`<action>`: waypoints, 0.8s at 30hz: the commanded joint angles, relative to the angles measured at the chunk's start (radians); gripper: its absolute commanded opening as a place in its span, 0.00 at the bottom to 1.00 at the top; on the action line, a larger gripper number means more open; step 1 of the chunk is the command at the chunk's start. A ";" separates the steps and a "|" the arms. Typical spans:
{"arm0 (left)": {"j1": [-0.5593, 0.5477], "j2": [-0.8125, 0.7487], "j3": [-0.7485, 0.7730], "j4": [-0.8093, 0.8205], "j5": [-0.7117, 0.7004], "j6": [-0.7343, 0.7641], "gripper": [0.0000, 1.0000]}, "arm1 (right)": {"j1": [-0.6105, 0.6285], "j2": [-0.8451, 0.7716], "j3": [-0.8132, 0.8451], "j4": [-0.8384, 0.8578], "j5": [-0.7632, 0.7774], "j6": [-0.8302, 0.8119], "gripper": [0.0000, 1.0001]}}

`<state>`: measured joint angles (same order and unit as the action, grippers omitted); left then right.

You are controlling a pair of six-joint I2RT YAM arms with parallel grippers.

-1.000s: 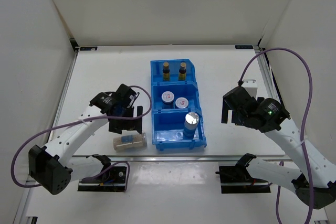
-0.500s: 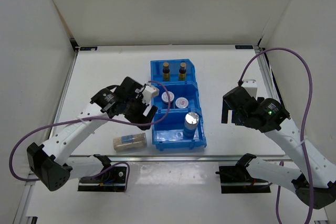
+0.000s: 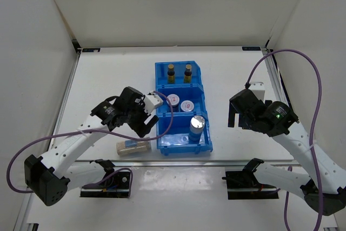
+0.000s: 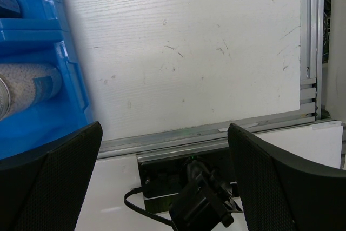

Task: Organize the condiment bottles

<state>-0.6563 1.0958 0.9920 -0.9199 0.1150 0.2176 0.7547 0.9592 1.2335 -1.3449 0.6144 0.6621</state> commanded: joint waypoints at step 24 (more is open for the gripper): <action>-0.063 0.005 -0.220 -0.063 -0.061 0.207 0.88 | 0.000 -0.004 0.000 -0.013 0.015 -0.001 1.00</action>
<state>-0.7025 1.0924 0.7731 -0.9878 0.0177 0.4046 0.7547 0.9592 1.2335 -1.3449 0.6144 0.6621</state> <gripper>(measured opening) 0.876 0.998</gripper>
